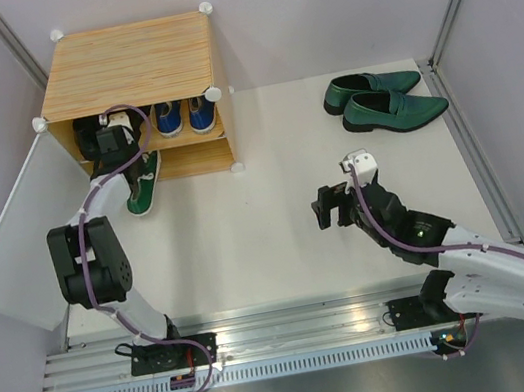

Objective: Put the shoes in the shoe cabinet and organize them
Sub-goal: Place the shoe in the shoe cabinet.

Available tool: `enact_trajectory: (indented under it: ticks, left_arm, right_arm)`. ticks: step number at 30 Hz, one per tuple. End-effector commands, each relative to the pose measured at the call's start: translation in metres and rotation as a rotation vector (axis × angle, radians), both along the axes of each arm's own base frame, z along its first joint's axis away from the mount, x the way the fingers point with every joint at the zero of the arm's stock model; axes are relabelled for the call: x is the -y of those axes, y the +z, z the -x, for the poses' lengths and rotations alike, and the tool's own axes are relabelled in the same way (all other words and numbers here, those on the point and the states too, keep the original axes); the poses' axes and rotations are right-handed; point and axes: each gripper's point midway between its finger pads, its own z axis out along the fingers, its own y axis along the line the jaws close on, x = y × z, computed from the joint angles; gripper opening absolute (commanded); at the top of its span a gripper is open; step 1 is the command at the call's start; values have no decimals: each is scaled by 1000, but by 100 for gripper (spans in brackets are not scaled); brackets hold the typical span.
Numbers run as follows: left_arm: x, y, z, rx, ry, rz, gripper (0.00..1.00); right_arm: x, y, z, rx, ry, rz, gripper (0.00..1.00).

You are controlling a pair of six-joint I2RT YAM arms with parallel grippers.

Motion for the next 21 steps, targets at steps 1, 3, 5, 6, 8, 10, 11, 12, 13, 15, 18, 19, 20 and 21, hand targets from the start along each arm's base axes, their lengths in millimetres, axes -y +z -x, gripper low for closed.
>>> enact_trajectory:
  ticks: [1,3,5,6,8,10,11,12,13,15,18,19,20,21]
  left_arm:
    - [-11,39,-33,129,-12,-56,2]
    - [-13,40,-36,133,-12,-51,2]
    - [-16,39,-39,135,-4,-38,2]
    - [-14,39,-41,140,-10,-27,2]
    - [-16,41,-45,147,-5,-17,2]
    - [-14,42,-47,153,-10,-1,2]
    - [-14,45,-49,159,-11,3,2]
    - [-14,45,-51,164,-9,8,2]
    - [-13,45,-52,166,-6,19,2]
    - [-12,44,-56,166,-10,27,2]
    - [-11,35,-58,146,-11,30,5]
    - [-10,33,-57,146,8,56,8]
    - [-10,26,-56,132,11,59,11]
    - [-12,19,-54,113,23,59,18]
  right_arm:
    - [-1,12,-7,33,-20,-9,98]
    - [0,11,-8,29,-21,-4,98]
    - [0,9,-8,26,-23,5,98]
    - [-1,9,-9,26,-24,4,98]
    - [-1,9,-10,25,-26,8,98]
    - [0,8,-11,23,-31,13,98]
    - [-1,7,-11,20,-27,16,98]
    - [-1,7,-11,20,-28,16,98]
    - [-1,6,-11,19,-28,19,98]
    - [-1,6,-12,18,-29,21,98]
    - [0,4,-13,16,-29,27,98]
    - [-1,5,-13,15,-30,26,98]
    - [0,5,-13,18,-30,26,98]
    - [0,4,-13,16,-30,28,98]
